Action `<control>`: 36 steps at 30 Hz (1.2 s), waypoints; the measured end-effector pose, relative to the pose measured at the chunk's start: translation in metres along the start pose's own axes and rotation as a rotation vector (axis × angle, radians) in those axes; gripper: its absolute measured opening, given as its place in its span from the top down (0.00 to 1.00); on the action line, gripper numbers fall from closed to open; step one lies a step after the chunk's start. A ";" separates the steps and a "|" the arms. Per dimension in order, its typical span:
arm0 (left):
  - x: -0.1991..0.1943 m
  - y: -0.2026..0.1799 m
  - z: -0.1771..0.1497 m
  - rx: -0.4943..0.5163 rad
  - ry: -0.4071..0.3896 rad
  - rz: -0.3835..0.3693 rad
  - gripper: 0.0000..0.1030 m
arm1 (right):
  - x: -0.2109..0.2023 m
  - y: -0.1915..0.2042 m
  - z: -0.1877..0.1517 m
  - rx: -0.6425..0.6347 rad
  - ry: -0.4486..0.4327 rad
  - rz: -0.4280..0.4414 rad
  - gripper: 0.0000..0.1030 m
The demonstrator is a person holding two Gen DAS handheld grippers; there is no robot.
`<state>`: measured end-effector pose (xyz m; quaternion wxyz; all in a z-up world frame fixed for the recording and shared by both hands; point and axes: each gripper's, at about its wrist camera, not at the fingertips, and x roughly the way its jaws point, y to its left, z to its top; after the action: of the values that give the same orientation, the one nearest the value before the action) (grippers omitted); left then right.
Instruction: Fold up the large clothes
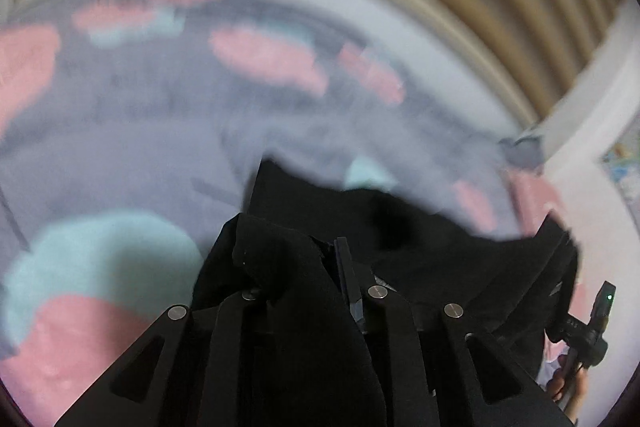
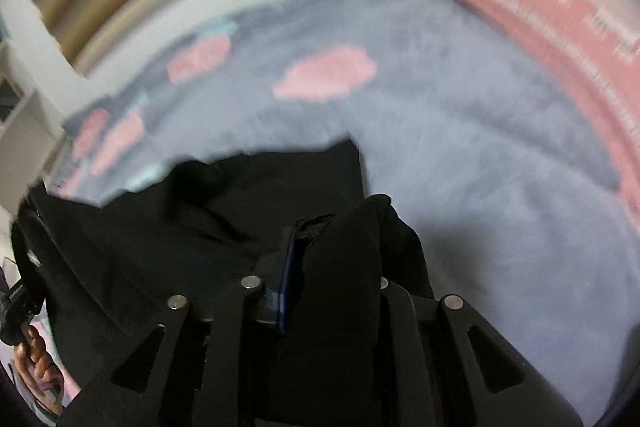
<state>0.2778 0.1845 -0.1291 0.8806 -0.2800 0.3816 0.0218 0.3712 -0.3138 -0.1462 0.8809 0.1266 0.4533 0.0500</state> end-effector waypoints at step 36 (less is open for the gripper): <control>-0.011 0.032 0.043 0.176 -0.002 -0.090 0.20 | -0.012 -0.009 0.017 -0.342 -0.128 0.062 0.13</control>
<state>0.2902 0.2358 -0.1131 0.9023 -0.2185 0.3680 -0.0508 0.3783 -0.3276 -0.1296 0.9147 -0.0081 0.3770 0.1452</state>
